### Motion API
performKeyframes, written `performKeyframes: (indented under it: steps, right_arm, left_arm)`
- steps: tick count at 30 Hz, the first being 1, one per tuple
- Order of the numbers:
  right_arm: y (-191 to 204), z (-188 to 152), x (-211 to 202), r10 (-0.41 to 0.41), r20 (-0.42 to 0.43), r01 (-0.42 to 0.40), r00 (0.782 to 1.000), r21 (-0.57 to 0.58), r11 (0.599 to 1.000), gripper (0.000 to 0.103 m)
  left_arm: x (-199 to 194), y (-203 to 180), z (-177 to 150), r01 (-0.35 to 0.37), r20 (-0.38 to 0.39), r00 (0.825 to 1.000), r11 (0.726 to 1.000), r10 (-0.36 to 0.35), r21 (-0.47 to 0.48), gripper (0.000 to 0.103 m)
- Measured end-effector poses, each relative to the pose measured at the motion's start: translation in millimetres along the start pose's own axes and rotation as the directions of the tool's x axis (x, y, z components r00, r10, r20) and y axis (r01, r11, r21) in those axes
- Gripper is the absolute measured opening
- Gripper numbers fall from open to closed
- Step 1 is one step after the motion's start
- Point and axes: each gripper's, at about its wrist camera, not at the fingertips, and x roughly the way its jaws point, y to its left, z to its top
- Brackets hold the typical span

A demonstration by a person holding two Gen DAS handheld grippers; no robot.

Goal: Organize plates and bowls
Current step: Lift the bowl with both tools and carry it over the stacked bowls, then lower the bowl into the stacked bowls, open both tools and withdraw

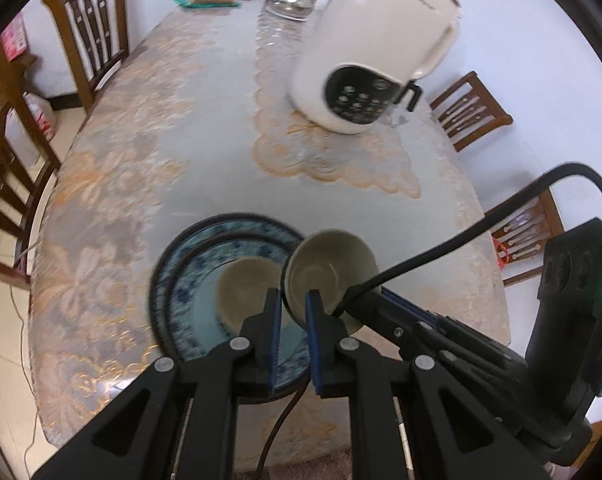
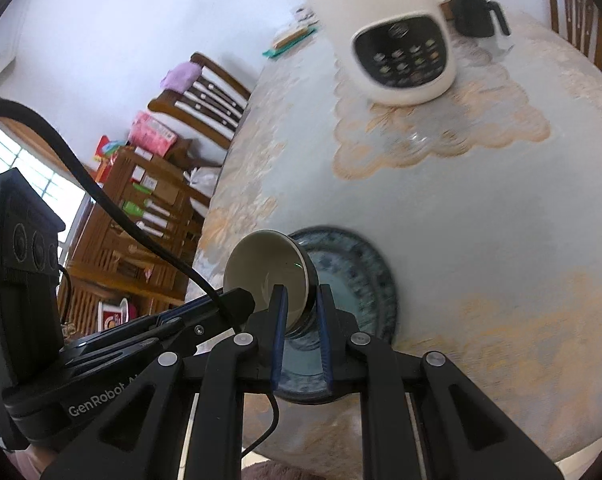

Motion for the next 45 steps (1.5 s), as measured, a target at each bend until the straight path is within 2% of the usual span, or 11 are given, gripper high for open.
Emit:
performKeyframes:
  steps: [10, 27, 30, 38, 45]
  right_arm:
    - [15, -8, 34, -0.032, -0.04, 0.032, 0.999, -0.013, 0.999, 0.017]
    - [11, -11, 40, -0.073, -0.041, 0.074, 0.996, 0.011, 0.997, 0.017]
    - [11, -10, 35, -0.063, -0.026, 0.064, 0.998, 0.013, 0.998, 0.021]
    - [15, -11, 16, -0.059, 0.028, 0.059, 0.998, -0.013, 0.998, 0.031]
    - [26, -20, 0, -0.086, 0.056, 0.091, 0.995, -0.09, 0.992, 0.034]
  left_arm:
    - [11, 37, -4, 0.014, -0.031, 0.999, 0.998, -0.016, -0.067, 0.01]
    - [27, 38, -4, -0.008, -0.044, 0.999, 0.999, 0.006, -0.046, 0.01]
    - [24, 37, -4, -0.016, -0.035, 0.999, 0.999, 0.015, -0.04, 0.011]
    - [9, 35, -8, -0.051, 0.003, 0.999, 0.999, 0.051, -0.011, 0.036]
    - [-8, 32, -18, -0.089, 0.032, 0.996, 0.995, 0.088, 0.043, 0.042]
